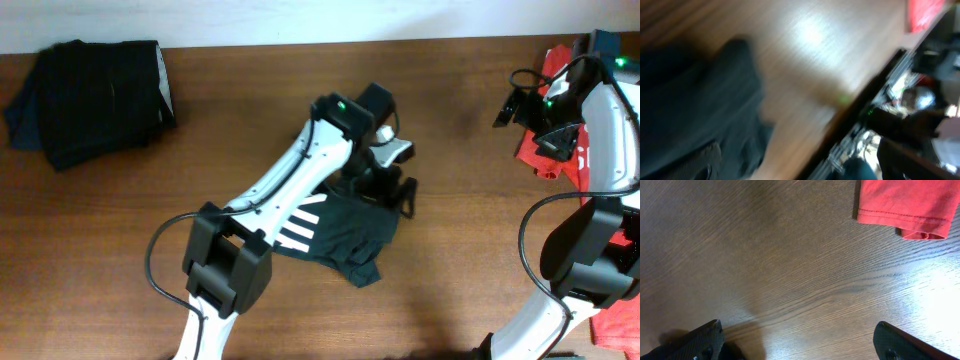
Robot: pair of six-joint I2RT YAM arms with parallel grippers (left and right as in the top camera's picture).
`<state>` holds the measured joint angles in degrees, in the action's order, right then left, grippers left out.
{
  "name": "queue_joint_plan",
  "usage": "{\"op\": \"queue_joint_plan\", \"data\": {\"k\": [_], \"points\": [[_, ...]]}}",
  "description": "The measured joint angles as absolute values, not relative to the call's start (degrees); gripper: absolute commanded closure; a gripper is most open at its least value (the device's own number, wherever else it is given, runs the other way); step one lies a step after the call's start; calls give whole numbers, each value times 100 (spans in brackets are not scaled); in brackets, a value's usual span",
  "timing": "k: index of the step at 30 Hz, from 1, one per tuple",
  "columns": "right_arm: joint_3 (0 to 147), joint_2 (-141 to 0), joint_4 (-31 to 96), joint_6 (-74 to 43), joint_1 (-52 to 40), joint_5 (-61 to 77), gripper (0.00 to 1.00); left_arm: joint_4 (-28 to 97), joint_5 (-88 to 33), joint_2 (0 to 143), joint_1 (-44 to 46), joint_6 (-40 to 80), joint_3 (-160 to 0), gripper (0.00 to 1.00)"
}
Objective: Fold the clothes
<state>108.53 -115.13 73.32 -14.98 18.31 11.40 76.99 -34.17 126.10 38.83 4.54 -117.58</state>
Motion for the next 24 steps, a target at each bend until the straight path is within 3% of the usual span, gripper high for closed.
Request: {"op": "queue_joint_plan", "data": {"k": [1, 2, 5, 7, 9, 18, 22, 24], "points": [[10853, -11513, 7332, -1496, 1831, 1140, 1, 8088, -3157, 12610, 3767, 454, -11922, 3], [10853, -11513, 7332, -1498, 1831, 1140, 1, 8462, -2891, 12610, 3638, 454, -11992, 22], [10853, -11513, 7332, -1498, 1831, 1140, 1, 8980, -2355, 12602, 3369, 462, -11797, 52], [10853, -11513, 7330, -1498, 1831, 1142, 1, 8803, -2235, 12602, 3411, 456, -11378, 80], [10853, -11513, 7325, -1498, 1831, 1138, 2, 8388, -2259, 12613, 3559, 489, -10632, 93], [10853, -11513, 7332, -1494, 1831, 1140, 1, 6386, -3225, 12613, 3739, 670, -8724, 97], [10853, -11513, 7334, -1494, 1831, 1140, 1, 5210, -3642, 12613, 3903, 932, -8678, 92], [10853, -11513, 7332, -1494, 1831, 1140, 1, 4521, -3688, 12613, 3951, 1210, -8678, 82]]}}
